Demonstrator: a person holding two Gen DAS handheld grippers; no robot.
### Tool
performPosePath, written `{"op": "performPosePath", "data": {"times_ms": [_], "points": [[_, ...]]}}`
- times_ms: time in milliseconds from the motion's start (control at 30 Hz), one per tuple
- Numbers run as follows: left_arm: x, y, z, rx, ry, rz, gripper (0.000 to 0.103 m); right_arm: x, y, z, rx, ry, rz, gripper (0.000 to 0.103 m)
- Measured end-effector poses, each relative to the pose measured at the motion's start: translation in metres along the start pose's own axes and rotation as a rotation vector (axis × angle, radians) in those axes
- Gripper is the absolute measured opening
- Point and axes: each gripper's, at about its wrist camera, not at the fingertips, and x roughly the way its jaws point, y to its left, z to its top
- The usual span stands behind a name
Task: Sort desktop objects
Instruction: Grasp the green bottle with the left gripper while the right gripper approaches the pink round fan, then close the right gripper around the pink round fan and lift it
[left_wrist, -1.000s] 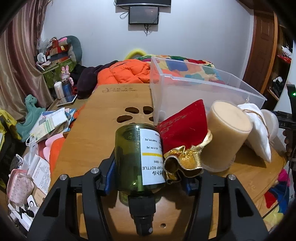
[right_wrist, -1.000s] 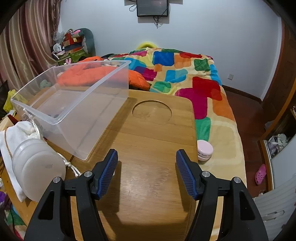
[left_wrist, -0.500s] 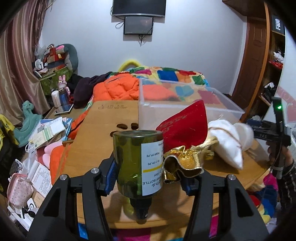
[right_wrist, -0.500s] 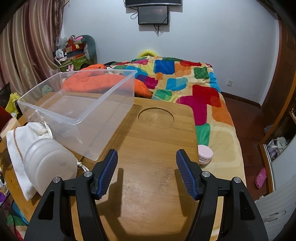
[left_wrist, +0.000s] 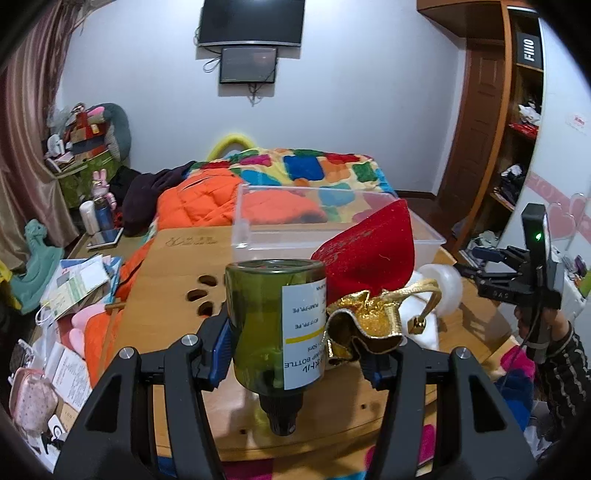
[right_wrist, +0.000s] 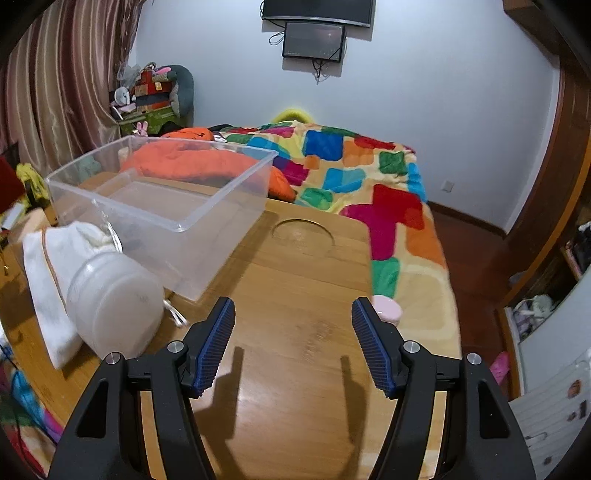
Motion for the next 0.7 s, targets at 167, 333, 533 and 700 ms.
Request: {"op": "performPosePath", "data": {"times_ms": [167, 333, 533, 700], "points": [[0.005, -0.019, 0.009, 0.01, -0.003, -0.005, 0.055, -0.008, -0.015, -0.009, -0.006, -0.001, -0.033, 0.062], [0.018, -0.051, 0.025, 0.043, 0.017, -0.018, 0.055, -0.009, -0.045, -0.013, 0.02, 0.006, -0.04, 0.062], [0.043, -0.091, 0.046, 0.095, 0.039, 0.002, 0.055, 0.0, -0.079, -0.014, 0.03, 0.037, -0.065, 0.062], [0.065, -0.103, 0.059, 0.073, 0.07, -0.006, 0.055, 0.017, -0.104, -0.014, 0.063, 0.075, -0.035, 0.062]]}}
